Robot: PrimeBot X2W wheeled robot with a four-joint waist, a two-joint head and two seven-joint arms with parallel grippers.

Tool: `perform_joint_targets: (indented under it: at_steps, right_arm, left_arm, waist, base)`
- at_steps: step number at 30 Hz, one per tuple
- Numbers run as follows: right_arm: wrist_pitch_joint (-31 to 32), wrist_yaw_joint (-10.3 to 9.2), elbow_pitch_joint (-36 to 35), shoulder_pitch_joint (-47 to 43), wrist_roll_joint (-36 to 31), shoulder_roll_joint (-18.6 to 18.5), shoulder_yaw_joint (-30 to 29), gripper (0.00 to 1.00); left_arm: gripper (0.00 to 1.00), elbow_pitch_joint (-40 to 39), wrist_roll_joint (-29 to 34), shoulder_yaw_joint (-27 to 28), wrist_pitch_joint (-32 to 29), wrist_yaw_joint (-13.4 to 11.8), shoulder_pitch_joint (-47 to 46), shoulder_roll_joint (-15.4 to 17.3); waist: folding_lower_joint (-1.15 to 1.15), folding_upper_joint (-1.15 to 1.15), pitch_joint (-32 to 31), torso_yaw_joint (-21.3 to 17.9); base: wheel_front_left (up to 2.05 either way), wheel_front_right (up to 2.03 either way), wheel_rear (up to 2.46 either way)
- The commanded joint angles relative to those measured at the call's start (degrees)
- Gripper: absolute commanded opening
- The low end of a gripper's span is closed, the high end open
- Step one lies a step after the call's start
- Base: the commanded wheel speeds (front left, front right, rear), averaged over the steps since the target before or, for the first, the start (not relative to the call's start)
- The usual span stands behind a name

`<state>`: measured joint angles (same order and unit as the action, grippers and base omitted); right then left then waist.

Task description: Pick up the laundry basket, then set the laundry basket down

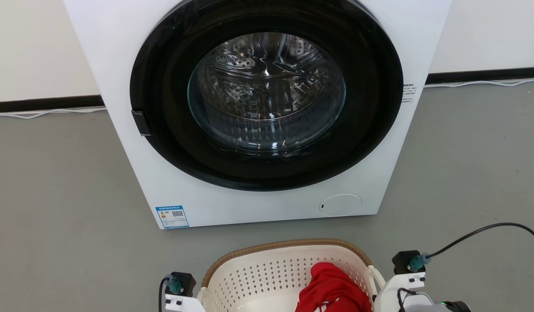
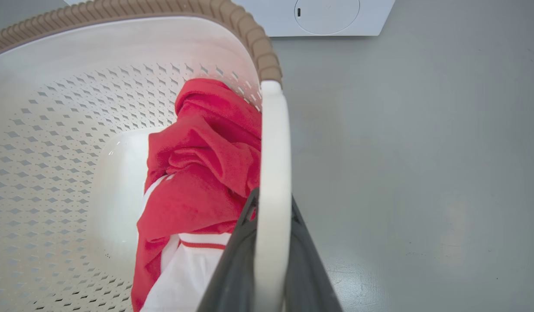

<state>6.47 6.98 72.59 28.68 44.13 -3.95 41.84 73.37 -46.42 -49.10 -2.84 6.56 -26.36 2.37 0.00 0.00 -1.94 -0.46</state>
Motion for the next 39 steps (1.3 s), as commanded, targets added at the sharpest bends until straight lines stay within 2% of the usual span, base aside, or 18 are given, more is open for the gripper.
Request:
perform_joint_targets:
  at_steps: [1, 18, 28, 39]
  right_arm:
    - [-1.05, 0.51, -1.32, 2.74, 0.30, 1.07, 1.22, 0.00]
    - [-1.15, 0.51, -1.11, 3.07, 2.69, 1.07, 3.52, 0.00]
    - [-3.46, 0.51, -1.21, 3.93, 3.68, 1.07, 4.18, 0.00]
    - [-10.84, 0.51, -2.23, 9.68, 3.85, 1.07, 4.36, 0.00]
  left_arm:
    - [0.00, -0.72, 0.17, 0.38, 0.96, 0.23, -2.73, 0.51]
    - [0.00, -0.21, -0.68, -0.44, 1.69, 0.14, -3.97, 0.51]
    - [0.00, -0.04, -0.69, -0.63, 3.16, -0.08, -6.38, 0.53]
    - [0.00, 0.04, -0.12, -0.51, 7.99, -1.20, -11.98, 1.83]
  waist:
    - [0.00, 0.00, 0.04, -0.03]
    - [0.00, 0.00, 0.86, -0.52]
    - [0.00, 0.00, 3.24, -0.74]
    - [0.00, 0.00, 12.36, -0.42]
  base:
    - [0.00, 0.00, 0.00]
    - [0.00, 0.00, 0.00]
    - [0.00, 0.00, 0.00]
    - [0.00, 0.00, 0.00]
